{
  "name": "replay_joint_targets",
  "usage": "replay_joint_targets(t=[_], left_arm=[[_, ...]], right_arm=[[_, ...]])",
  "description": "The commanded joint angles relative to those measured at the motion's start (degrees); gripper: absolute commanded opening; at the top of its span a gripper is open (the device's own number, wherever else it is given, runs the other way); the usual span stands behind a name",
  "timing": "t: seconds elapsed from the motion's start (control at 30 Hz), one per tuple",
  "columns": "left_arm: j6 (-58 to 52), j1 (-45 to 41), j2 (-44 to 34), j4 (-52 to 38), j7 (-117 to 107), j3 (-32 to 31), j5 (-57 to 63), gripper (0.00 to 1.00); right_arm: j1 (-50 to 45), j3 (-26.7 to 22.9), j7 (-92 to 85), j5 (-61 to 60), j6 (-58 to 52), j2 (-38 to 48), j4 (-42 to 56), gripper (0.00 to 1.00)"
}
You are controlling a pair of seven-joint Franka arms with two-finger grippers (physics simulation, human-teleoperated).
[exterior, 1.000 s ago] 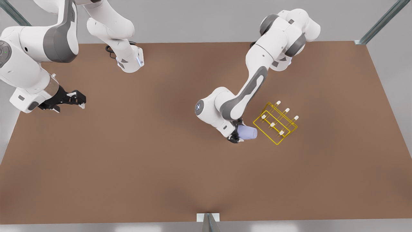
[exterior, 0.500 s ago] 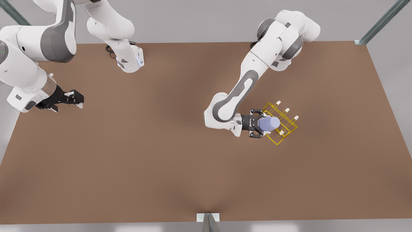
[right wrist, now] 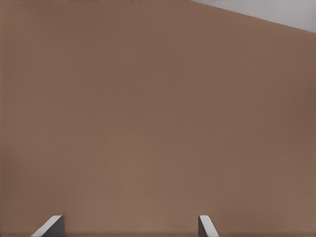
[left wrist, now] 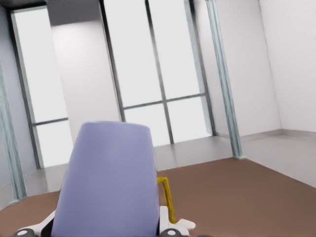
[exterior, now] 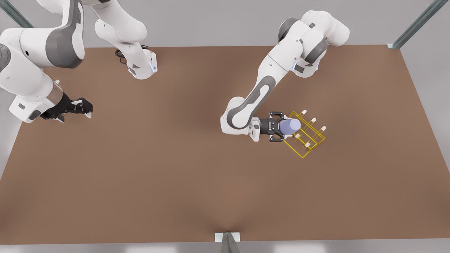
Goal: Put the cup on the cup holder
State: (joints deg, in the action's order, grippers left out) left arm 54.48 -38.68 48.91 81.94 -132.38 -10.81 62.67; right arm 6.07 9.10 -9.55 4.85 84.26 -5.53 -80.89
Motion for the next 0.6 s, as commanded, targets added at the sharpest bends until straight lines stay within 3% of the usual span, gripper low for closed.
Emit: replay_joint_targets(t=[0.0,0.57], left_arm=[[-0.25,-0.16,-0.13,0.5,-5.26,0.0,-0.1,0.81],[0.71,0.27,-0.22,5.51,-11.06,-0.35,-0.62,0.81]], right_arm=[[-0.27,0.04,-0.03,-0.1,-0.06,0.08,0.03,1.0],[0.08,0.04,-0.03,-0.1,0.02,-0.01,-0.32,1.0]])
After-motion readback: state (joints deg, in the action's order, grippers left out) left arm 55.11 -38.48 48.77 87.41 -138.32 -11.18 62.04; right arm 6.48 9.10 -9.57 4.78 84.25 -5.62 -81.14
